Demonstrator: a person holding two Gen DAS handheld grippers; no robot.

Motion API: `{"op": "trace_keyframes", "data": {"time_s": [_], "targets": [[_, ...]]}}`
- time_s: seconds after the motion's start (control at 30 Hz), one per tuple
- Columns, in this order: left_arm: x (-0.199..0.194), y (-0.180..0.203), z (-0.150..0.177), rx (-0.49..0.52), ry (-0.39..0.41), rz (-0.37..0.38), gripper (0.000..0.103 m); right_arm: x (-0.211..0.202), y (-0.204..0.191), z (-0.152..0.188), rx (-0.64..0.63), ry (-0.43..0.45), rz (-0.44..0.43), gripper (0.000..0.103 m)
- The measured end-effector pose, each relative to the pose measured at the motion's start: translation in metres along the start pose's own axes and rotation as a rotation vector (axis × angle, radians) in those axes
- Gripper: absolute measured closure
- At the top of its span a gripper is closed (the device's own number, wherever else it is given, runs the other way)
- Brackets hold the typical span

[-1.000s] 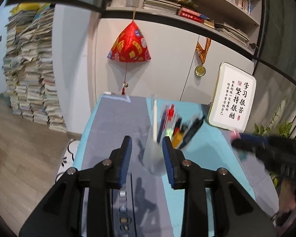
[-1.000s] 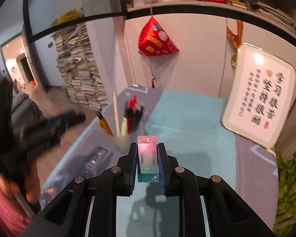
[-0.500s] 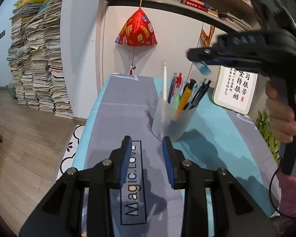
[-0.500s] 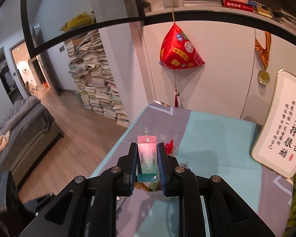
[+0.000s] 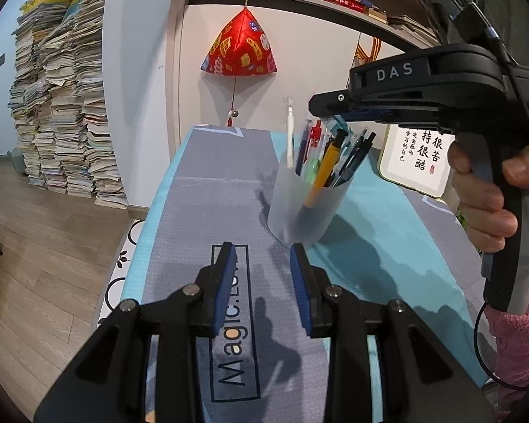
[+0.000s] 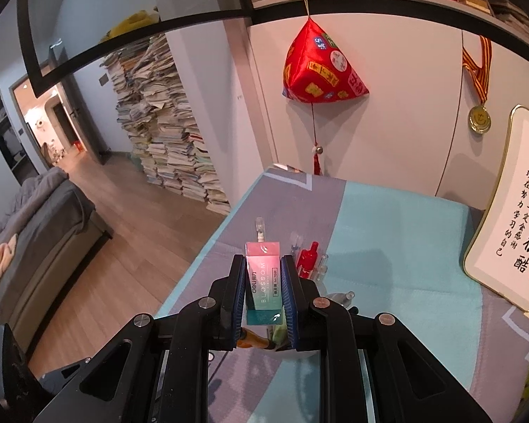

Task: Organize stationery

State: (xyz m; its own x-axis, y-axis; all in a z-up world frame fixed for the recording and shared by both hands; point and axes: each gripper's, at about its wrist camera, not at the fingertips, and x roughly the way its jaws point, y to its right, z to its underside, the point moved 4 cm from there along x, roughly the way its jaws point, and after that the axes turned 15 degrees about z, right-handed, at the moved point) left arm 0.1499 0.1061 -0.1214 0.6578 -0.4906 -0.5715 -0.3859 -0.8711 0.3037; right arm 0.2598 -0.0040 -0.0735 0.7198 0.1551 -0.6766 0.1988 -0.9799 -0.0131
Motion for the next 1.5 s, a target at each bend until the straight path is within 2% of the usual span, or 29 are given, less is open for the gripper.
{"op": "trace_keyframes", "data": {"time_s": [0.53, 1.1, 1.23, 1.33, 1.5], "targets": [[0.001, 0.000, 0.001, -0.006, -0.005, -0.003, 0.073, 0.007, 0.007, 0.009, 0.024, -0.052, -0.013, 0.082], [0.006, 0.010, -0.001, 0.006, -0.014, 0.005, 0.073, -0.021, 0.023, 0.017, 0.034, 0.001, 0.013, 0.082], [0.005, 0.018, -0.005, 0.021, -0.006, 0.005, 0.066, -0.033, 0.032, 0.025, 0.037, 0.017, 0.040, 0.082], [0.004, 0.023, -0.008, 0.035, 0.006, 0.004, 0.057, -0.043, 0.039, 0.034, 0.036, 0.029, 0.066, 0.082], [0.002, 0.037, -0.014, 0.068, 0.020, 0.005, 0.054, -0.058, 0.055, 0.050, 0.053, 0.034, 0.097, 0.082]]}}
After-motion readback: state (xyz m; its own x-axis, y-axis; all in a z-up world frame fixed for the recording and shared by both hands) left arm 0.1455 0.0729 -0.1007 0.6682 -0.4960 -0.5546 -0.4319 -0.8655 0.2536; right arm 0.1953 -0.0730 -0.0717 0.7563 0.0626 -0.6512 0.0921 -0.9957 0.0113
